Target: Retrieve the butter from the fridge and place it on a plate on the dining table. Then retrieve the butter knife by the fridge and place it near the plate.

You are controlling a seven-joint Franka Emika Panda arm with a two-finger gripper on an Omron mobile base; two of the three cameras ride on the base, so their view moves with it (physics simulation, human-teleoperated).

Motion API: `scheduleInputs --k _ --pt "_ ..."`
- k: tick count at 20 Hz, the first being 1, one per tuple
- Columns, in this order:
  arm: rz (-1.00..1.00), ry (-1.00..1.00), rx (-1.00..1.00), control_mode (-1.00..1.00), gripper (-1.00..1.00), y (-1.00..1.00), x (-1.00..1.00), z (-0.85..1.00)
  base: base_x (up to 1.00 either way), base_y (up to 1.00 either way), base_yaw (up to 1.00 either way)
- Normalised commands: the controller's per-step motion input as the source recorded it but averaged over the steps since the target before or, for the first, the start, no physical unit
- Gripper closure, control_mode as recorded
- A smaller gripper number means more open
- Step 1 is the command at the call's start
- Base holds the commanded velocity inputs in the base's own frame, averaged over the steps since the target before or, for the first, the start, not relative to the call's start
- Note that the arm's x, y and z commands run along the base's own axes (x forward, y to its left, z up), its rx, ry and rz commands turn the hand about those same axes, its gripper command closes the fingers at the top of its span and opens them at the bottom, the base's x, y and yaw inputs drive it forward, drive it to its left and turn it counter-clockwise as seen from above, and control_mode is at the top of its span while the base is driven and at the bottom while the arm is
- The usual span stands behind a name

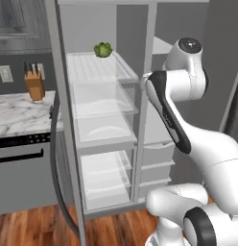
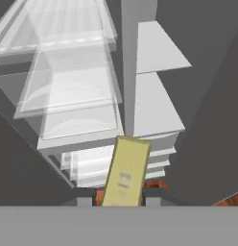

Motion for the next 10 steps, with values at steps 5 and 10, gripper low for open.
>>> scheduleInputs --k 5,10 --pt "0.00 0.00 0.00 1.00 1.00 0.00 0.00 0.00 -0.78 -0.01 0.02" --pt "0.00 0.00 0.00 1.00 1.00 0.00 0.00 0.00 -0.71 0.00 0.05"
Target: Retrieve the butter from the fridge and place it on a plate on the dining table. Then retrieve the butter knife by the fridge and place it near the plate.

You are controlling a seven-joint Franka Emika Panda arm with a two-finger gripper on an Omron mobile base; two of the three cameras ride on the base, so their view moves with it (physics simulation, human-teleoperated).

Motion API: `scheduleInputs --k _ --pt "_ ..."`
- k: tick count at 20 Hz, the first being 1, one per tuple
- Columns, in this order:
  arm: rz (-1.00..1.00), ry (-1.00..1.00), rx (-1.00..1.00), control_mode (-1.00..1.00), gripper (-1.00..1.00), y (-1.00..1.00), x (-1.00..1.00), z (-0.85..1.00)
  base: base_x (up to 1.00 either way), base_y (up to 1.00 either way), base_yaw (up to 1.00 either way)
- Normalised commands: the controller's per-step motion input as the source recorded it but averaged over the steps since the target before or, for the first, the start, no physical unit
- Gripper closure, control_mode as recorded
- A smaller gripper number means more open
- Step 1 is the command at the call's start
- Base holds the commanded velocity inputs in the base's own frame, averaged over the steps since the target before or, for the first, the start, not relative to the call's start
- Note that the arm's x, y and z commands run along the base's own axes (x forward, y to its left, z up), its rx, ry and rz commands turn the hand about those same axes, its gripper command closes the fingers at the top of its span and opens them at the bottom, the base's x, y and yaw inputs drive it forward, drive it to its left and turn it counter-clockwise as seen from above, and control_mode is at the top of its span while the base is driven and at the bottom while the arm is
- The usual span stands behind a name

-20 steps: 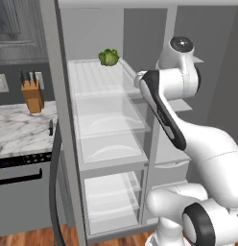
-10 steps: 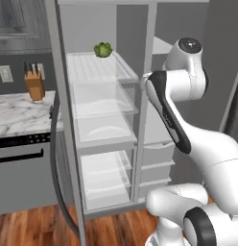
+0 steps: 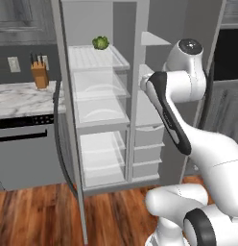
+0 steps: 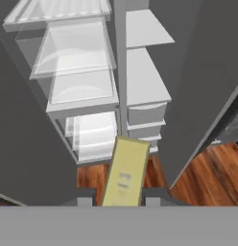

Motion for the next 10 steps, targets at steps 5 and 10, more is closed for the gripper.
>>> scheduleInputs --k 5,10 --pt "0.00 0.00 0.00 1.00 1.00 0.00 0.00 0.00 -0.59 0.00 0.10" --pt "0.00 0.00 0.00 1.00 1.00 0.00 0.00 0.00 -0.30 0.01 0.24"
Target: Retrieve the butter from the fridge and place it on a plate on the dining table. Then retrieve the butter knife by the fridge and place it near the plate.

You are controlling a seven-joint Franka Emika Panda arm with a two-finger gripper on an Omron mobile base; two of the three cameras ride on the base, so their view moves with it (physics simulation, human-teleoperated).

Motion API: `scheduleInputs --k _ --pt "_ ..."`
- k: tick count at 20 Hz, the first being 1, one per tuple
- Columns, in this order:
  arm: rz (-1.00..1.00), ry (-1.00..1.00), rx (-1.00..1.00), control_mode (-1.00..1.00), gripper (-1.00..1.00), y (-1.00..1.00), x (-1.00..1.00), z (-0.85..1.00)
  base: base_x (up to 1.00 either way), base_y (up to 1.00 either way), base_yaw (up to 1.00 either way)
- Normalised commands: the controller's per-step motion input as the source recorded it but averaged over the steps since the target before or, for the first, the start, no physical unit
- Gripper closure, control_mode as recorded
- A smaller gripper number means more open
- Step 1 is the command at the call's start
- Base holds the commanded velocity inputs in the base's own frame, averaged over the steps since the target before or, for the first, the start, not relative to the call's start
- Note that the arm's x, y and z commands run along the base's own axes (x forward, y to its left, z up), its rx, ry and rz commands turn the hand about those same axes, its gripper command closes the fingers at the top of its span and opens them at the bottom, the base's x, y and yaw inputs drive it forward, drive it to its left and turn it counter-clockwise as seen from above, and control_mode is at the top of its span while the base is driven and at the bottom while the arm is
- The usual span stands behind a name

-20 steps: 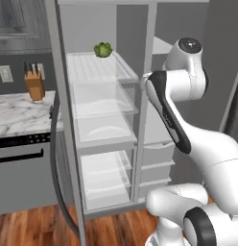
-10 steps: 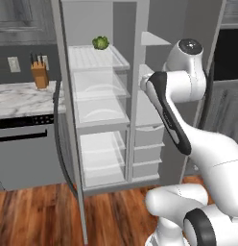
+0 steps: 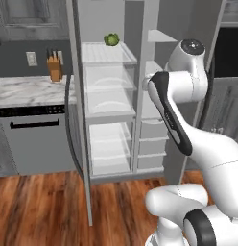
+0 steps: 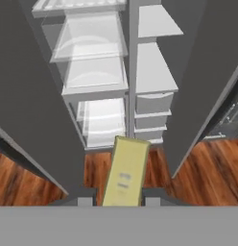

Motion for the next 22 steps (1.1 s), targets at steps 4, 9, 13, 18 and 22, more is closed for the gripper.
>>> scheduleInputs --k 4,9,13,18,22 --pt "0.00 0.00 0.00 1.00 1.00 0.00 0.00 0.00 -0.14 0.02 0.26" --pt "0.00 0.00 0.00 1.00 1.00 0.00 0.00 0.00 -0.19 0.14 0.34" --pt "0.00 0.00 0.00 1.00 1.00 0.00 0.00 0.00 -0.30 0.49 0.50" --pt "0.00 0.00 0.00 1.00 1.00 0.00 0.00 0.00 -0.15 0.43 0.55" --pt "0.00 0.00 0.00 1.00 1.00 0.00 0.00 0.00 -0.12 0.22 0.57"
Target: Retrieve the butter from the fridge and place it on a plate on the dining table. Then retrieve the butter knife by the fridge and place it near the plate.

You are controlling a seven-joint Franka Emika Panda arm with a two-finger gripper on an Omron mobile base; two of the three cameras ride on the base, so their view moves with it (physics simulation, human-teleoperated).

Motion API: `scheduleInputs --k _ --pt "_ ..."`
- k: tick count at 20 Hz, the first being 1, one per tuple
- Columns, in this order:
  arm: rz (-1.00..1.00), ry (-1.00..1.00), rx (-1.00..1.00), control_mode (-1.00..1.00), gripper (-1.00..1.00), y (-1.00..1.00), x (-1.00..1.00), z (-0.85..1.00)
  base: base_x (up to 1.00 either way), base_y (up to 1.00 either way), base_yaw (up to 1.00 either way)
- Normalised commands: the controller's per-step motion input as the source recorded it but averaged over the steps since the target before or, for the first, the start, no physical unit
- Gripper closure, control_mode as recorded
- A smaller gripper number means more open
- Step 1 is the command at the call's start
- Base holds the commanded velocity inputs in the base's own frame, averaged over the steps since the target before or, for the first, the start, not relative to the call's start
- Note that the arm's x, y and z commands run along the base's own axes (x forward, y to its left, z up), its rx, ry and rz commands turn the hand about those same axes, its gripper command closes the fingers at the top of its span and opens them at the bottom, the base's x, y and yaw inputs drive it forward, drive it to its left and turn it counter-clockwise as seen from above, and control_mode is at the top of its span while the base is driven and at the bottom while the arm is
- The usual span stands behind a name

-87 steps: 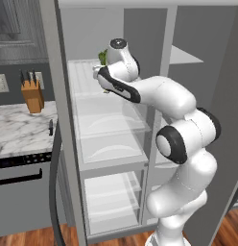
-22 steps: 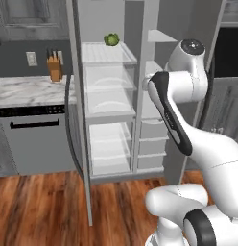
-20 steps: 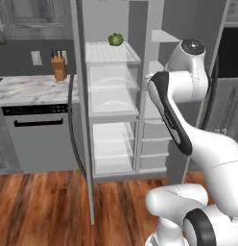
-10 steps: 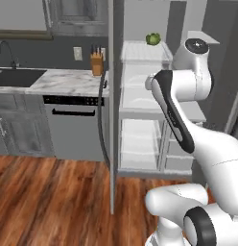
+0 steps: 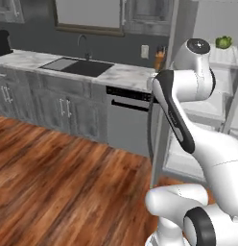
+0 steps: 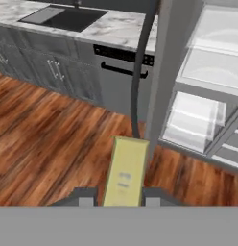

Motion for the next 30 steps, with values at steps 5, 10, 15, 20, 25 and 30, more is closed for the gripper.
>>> scheduleInputs --k 5,10,15,20,25,30 --pt "0.00 0.00 0.00 1.00 1.00 0.00 0.00 0.00 -0.02 0.15 0.52" --pt "0.00 0.00 0.00 1.00 1.00 0.00 0.00 0.00 0.00 0.08 0.47" --pt "0.00 0.00 0.00 1.00 1.00 0.00 0.00 0.00 0.05 0.07 0.40" --pt "0.00 0.00 0.00 1.00 1.00 0.00 0.00 0.00 0.35 0.02 0.33" --pt "0.00 0.00 0.00 1.00 1.00 0.00 0.00 0.00 0.54 0.00 0.25" --pt "0.00 0.00 0.00 1.00 1.00 0.00 0.00 0.00 0.63 0.00 0.22"
